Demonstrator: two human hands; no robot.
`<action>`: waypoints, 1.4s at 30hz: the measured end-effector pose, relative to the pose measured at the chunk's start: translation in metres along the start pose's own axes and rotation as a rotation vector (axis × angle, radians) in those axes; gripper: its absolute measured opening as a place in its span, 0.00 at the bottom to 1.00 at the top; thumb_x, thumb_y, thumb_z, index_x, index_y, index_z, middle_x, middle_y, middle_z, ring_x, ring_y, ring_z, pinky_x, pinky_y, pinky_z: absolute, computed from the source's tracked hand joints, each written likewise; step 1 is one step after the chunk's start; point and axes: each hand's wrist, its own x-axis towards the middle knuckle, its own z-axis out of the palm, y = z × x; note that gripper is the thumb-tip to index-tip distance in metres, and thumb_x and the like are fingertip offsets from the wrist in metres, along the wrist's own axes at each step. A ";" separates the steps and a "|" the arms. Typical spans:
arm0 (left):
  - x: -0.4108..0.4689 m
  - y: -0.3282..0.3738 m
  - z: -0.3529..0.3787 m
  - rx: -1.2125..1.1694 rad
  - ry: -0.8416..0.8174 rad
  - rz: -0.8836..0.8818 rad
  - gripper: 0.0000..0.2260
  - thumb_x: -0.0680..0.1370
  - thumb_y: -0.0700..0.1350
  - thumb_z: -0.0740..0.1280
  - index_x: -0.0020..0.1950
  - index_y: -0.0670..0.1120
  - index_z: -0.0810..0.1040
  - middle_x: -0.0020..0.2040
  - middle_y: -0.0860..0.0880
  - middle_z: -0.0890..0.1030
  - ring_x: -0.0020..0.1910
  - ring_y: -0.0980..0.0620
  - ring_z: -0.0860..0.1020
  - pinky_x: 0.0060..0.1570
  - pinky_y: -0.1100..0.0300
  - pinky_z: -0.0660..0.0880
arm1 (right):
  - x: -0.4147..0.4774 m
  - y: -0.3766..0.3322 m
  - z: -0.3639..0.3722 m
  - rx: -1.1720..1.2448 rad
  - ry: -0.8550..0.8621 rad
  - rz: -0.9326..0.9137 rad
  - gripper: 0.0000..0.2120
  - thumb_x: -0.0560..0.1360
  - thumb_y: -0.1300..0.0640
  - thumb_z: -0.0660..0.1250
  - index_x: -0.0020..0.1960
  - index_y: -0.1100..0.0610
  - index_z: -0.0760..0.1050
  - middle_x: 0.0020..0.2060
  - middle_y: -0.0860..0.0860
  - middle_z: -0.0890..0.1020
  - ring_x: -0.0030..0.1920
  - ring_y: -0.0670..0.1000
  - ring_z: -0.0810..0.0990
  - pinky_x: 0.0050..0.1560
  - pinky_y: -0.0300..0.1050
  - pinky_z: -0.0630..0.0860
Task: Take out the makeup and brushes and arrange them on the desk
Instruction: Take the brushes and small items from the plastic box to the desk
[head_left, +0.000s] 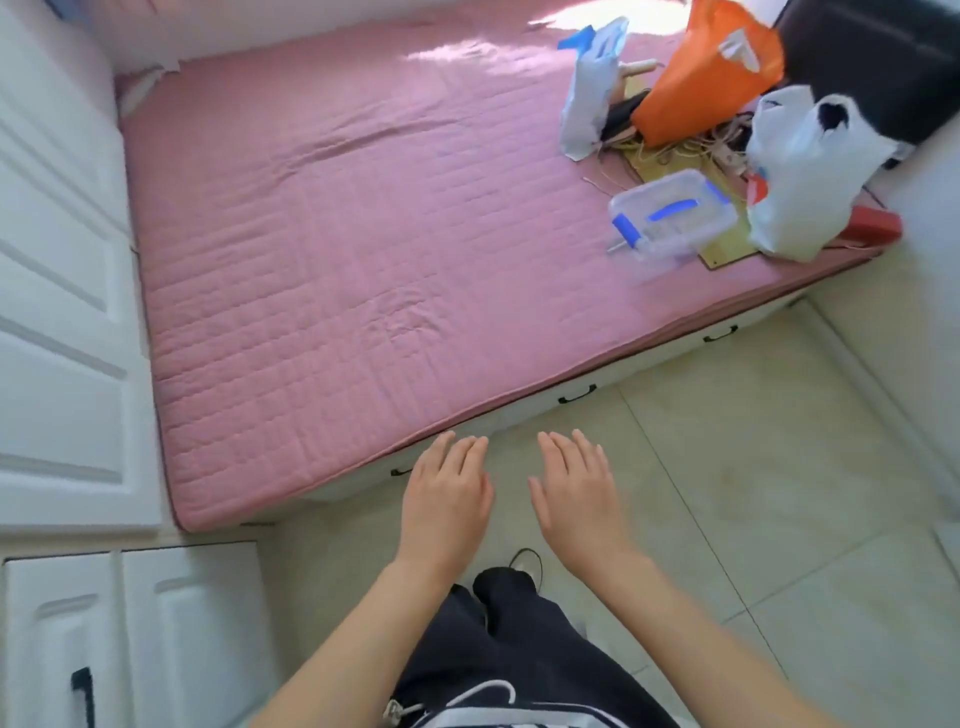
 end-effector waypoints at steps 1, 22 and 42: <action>0.006 0.017 0.006 0.000 -0.002 0.026 0.16 0.76 0.44 0.64 0.63 0.42 0.78 0.58 0.47 0.81 0.63 0.44 0.75 0.63 0.50 0.73 | -0.005 0.017 -0.001 0.002 0.005 0.034 0.25 0.71 0.53 0.71 0.65 0.63 0.73 0.60 0.57 0.79 0.64 0.62 0.75 0.62 0.60 0.73; 0.178 0.240 0.077 0.054 -0.211 0.484 0.16 0.75 0.43 0.68 0.62 0.43 0.78 0.59 0.48 0.80 0.65 0.44 0.74 0.61 0.49 0.74 | -0.009 0.256 -0.035 0.161 0.020 0.632 0.25 0.79 0.50 0.58 0.73 0.61 0.63 0.69 0.56 0.70 0.72 0.60 0.64 0.71 0.56 0.63; 0.477 0.398 0.138 0.010 -0.135 0.533 0.12 0.75 0.40 0.68 0.57 0.42 0.78 0.54 0.47 0.81 0.59 0.43 0.75 0.55 0.49 0.74 | 0.202 0.504 -0.118 0.231 0.071 0.681 0.24 0.80 0.52 0.57 0.73 0.62 0.62 0.70 0.57 0.68 0.74 0.60 0.60 0.74 0.54 0.58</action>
